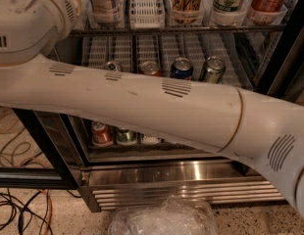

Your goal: Pick redbull can from top shelf of fridge

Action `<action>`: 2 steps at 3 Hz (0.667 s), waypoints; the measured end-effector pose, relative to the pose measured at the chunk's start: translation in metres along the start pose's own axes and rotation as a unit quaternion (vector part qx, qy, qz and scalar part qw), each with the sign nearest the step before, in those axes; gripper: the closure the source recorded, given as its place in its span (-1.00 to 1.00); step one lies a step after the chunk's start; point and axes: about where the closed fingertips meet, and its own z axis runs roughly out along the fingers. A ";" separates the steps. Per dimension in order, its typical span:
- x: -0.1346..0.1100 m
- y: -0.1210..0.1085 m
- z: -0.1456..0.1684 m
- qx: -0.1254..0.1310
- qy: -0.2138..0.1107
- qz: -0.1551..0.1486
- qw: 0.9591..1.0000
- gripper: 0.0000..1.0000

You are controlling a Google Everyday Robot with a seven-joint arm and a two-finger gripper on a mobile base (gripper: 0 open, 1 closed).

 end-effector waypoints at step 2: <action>-0.012 0.005 -0.012 -0.018 -0.014 0.005 1.000 1.00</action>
Offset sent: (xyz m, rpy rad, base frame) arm -0.0799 -0.0132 0.0923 0.0890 -0.1987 0.0704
